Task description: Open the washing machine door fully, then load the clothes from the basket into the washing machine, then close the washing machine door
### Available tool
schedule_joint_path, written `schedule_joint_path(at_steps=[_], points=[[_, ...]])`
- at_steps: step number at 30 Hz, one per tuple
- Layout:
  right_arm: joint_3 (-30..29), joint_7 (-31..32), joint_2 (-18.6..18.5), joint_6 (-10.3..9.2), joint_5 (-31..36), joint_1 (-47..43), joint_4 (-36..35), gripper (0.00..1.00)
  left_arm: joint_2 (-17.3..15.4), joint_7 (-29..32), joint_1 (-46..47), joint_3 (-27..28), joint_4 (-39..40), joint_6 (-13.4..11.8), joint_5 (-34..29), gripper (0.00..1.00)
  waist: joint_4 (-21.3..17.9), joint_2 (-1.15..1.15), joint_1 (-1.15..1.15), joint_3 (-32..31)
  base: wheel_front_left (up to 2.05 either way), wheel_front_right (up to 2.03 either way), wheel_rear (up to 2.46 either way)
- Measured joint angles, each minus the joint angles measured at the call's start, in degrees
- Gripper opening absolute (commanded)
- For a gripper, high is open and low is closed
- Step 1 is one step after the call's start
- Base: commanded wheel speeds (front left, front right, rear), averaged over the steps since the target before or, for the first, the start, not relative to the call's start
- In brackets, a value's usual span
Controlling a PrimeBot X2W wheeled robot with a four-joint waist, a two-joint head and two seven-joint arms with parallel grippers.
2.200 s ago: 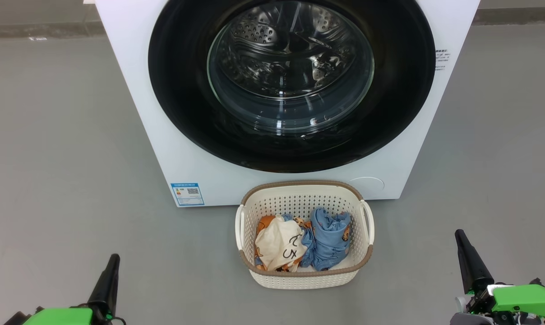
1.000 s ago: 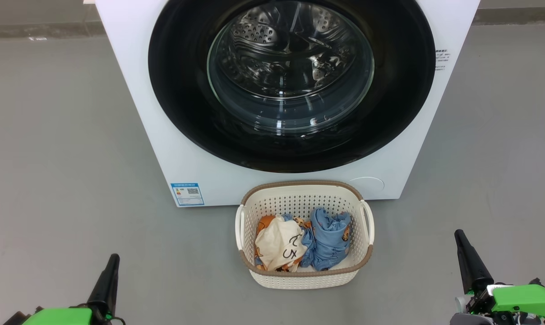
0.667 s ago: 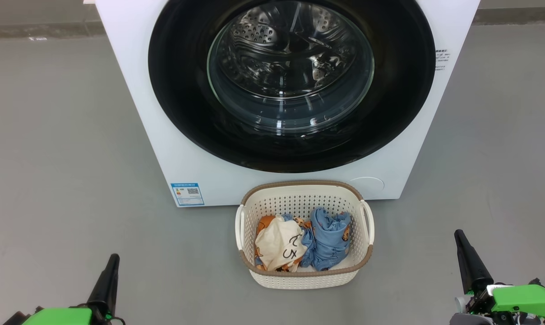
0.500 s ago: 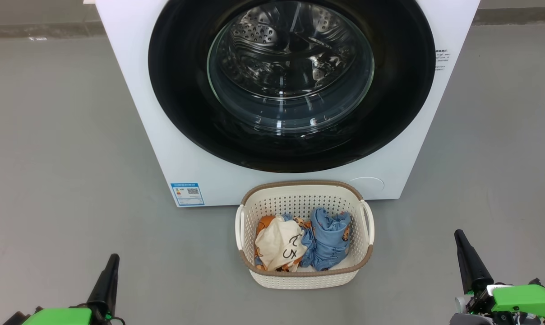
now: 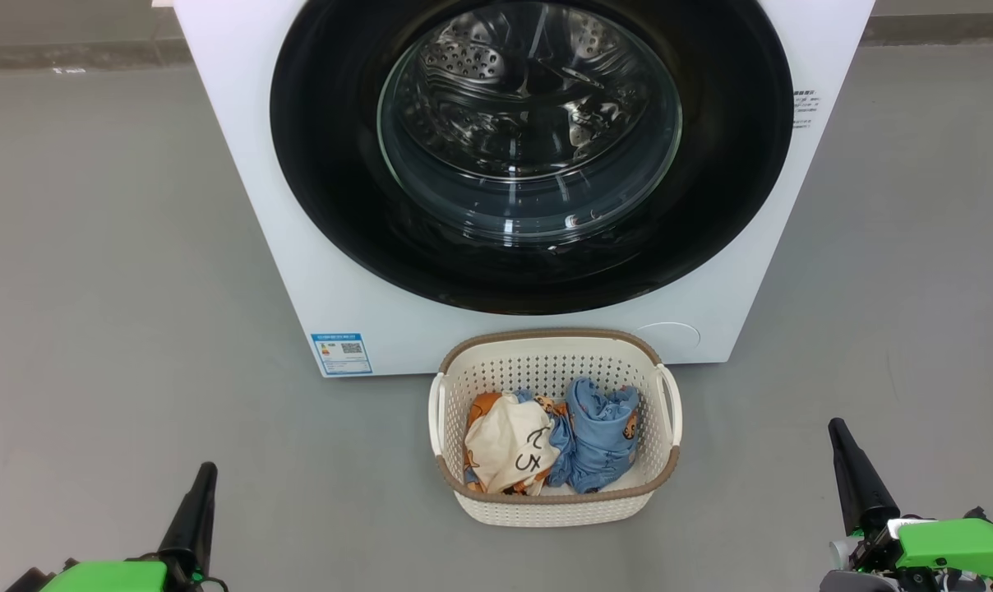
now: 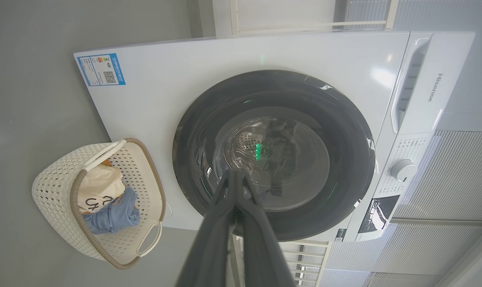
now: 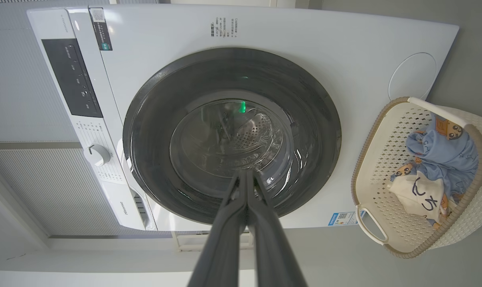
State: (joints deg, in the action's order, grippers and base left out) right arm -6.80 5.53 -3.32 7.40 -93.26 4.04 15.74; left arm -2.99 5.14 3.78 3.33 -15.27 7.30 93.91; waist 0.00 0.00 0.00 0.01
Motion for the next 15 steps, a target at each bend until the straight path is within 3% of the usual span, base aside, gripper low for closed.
schedule_joint_path(at_steps=[15], points=[[-0.05,0.00,0.02,0.00,0.00,0.00,0.00,0.00,0.09,0.01,0.00,0.12,0.00,0.00,0.00,0.00,0.00,0.00,0.00,0.00,0.00,0.00,0.00]])
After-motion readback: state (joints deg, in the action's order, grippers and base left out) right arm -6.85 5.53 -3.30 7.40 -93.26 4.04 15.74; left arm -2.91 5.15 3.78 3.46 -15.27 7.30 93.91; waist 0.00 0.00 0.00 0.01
